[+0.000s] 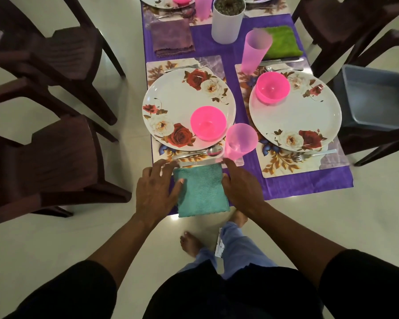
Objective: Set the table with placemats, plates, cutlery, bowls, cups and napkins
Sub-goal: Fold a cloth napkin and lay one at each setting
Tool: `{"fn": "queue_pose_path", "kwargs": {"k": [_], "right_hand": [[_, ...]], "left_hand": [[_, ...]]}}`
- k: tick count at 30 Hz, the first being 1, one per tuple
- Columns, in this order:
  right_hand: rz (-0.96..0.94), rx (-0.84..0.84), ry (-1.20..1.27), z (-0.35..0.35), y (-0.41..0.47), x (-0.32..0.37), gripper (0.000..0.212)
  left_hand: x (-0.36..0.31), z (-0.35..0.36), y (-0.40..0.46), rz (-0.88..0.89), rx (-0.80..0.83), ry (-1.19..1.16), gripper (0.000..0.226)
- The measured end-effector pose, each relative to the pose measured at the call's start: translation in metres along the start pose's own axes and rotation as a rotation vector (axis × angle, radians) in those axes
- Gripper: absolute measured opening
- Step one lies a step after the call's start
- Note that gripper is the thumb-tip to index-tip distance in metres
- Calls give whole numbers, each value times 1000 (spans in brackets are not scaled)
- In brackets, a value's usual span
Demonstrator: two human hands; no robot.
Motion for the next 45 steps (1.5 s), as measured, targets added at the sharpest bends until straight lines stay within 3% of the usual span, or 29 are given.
{"fn": "queue_pose_path", "kwargs": {"k": [5, 23, 27, 30, 32, 34, 45], "right_hand": [[66, 71, -18, 9, -9, -9, 47], [-48, -30, -65, 5, -8, -7, 41], [123, -20, 87, 9, -9, -20, 15], [168, 21, 102, 14, -10, -23, 29], [184, 27, 109, 15, -10, -23, 32], [195, 39, 115, 16, -8, -21, 31], [209, 47, 132, 13, -10, -18, 22]], "left_hand": [[3, 8, -13, -24, 6, 17, 70], [-2, 17, -14, -72, 53, 32, 78], [0, 13, -19, -81, 39, -32, 70], [1, 7, -30, -81, -13, 18, 57], [8, 2, -36, -174, -55, 86, 45], [13, 2, -37, -267, -36, 75, 38], [11, 12, -28, -336, 23, -153, 24]]}}
Point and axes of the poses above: each hand's wrist, its own y-axis towards the middle knuckle, its own z-axis out of the palm, x = y × z, the point moved 8 cm from there along y, towards the middle knuckle, and after that the axes turned 7 degrees about x, right-handed, at the moved point
